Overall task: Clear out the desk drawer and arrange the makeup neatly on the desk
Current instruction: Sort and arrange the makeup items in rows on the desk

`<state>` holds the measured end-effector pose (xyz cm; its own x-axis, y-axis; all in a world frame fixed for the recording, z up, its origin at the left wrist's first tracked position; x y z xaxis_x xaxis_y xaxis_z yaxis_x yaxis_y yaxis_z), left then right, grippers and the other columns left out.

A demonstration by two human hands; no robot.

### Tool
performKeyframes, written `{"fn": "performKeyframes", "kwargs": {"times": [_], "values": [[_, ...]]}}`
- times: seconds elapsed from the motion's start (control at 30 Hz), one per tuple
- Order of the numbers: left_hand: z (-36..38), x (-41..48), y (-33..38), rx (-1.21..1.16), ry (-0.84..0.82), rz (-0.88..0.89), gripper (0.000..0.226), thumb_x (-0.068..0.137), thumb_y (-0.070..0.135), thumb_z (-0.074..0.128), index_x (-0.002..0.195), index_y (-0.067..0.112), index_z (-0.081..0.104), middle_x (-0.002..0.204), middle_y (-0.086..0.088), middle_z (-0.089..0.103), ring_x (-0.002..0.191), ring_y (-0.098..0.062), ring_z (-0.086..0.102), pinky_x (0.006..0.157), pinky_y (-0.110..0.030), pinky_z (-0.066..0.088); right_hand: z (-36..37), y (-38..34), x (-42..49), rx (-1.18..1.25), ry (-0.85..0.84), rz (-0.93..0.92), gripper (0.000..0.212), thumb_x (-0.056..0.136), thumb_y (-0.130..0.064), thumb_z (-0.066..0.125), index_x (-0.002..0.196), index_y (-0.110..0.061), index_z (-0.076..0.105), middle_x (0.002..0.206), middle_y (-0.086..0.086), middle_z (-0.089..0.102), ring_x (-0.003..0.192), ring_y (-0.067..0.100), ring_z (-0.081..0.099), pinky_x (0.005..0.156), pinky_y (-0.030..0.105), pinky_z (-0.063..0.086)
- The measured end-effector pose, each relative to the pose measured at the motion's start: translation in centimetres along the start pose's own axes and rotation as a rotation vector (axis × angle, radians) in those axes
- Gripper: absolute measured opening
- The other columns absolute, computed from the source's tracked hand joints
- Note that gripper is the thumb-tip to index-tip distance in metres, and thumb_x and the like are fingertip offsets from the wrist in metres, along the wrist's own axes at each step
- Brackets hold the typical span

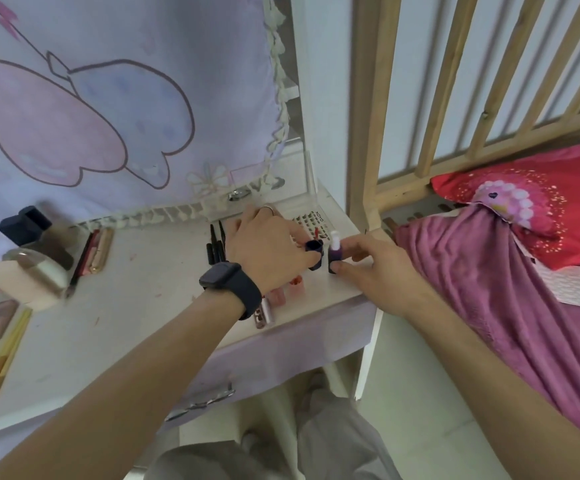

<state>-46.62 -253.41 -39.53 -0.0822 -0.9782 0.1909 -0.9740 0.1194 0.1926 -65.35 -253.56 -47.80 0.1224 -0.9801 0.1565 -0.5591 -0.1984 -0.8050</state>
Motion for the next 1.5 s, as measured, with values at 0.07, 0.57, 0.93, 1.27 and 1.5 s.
{"fn": "performKeyframes", "kwargs": {"times": [0.07,0.57,0.93,1.27,1.5], "values": [[0.3,-0.1,0.1,0.032,0.019,0.001,0.030,0.069,0.067,0.066,0.092,0.049,0.072,0.089,0.013,0.044,0.112,-0.016,0.037,0.076,-0.031,0.009,0.2,-0.1,0.4,-0.045,-0.041,-0.026,0.022,0.088,-0.039,0.071,0.109,-0.042,0.069,0.102,-0.026,0.068,0.099,-0.003,0.058,0.087,0.027,0.047],[1.5,-0.2,0.6,0.190,-0.032,-0.018,0.019,0.075,0.051,0.066,0.090,0.042,0.075,0.094,0.008,0.048,0.105,-0.022,0.038,0.079,-0.038,0.016,1.2,0.6,0.7,-0.155,-0.008,-0.061,0.031,0.088,-0.046,0.065,0.119,-0.044,0.065,0.100,-0.024,0.065,0.098,0.004,0.056,0.079,0.027,0.045],[1.7,0.0,0.2,0.199,-0.005,0.008,0.021,0.074,0.057,0.066,0.086,0.042,0.074,0.089,0.008,0.047,0.091,-0.018,0.029,0.069,-0.036,0.007,1.6,0.4,0.5,-0.226,0.009,-0.085,0.025,0.093,-0.045,0.062,0.117,-0.040,0.065,0.109,-0.019,0.068,0.102,0.011,0.055,0.086,0.033,0.047],[1.6,0.1,0.1,0.172,0.016,0.022,0.026,0.073,0.060,0.066,0.082,0.037,0.075,0.083,0.011,0.049,0.090,-0.019,0.035,0.066,-0.036,0.006,1.7,-0.1,-0.2,-0.250,0.025,-0.072,0.033,0.093,-0.045,0.062,0.125,-0.038,0.064,0.116,-0.020,0.067,0.102,0.009,0.050,0.087,0.029,0.041],[-0.7,0.1,-0.8,0.019,0.042,-0.014,0.022,0.080,0.062,0.060,0.088,0.044,0.069,0.085,0.017,0.056,0.099,-0.015,0.045,0.084,-0.038,0.022,1.3,-0.5,-1.1,-0.183,0.040,-0.007,0.042,0.091,-0.038,0.068,0.131,-0.029,0.061,0.118,-0.016,0.066,0.111,0.008,0.054,0.093,0.027,0.042]]}}
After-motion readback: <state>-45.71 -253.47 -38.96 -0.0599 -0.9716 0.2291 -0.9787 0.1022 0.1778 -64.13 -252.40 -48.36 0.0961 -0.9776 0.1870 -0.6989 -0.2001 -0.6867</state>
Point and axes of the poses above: each hand's wrist, its own x-axis towards the middle knuckle, its own z-axis out of the palm, y = z × x, the point moved 2 cm from there along x, towards the middle knuckle
